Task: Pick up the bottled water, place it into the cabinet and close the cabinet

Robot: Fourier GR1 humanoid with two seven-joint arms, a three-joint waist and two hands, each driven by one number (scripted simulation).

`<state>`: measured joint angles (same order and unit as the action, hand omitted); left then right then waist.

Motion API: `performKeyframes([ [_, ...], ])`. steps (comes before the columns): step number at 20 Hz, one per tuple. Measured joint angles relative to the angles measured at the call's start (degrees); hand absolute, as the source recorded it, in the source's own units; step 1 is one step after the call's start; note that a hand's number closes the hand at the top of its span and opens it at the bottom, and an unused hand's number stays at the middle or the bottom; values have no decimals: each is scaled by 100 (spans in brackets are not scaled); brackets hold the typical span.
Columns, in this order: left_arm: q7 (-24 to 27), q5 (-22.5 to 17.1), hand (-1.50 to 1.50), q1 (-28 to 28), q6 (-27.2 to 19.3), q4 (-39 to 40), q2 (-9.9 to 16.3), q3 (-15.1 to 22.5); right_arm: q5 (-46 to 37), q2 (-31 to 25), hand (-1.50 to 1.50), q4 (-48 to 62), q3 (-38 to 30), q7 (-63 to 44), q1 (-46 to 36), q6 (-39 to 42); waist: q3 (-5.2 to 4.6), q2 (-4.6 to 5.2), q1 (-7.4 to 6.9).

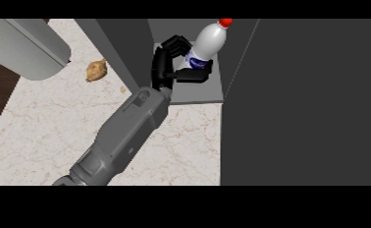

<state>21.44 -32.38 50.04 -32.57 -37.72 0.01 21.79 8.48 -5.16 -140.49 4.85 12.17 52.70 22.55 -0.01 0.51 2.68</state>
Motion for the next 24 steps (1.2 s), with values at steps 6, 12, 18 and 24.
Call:
performKeyframes([
  [6, 120, 322, 150, 575, -200, 1182, 54, -17, 97, -64, -150, 91, -197, 88, -64, 146, 1, 41, 79],
  [12, 279, 264, 150, 938, -340, 2064, 141, -434, 188, -59, -150, 235, -244, 141, -169, 235, -4, 84, 125],
  [18, 627, 283, -150, 1182, -427, 2614, 213, -672, 257, -76, -150, 244, -297, 114, -277, 282, -8, 121, 191],
  [24, 844, 466, -150, 1429, -688, 3038, 288, -647, 310, -113, -150, 264, -359, 161, -249, 390, -7, 139, 282],
])
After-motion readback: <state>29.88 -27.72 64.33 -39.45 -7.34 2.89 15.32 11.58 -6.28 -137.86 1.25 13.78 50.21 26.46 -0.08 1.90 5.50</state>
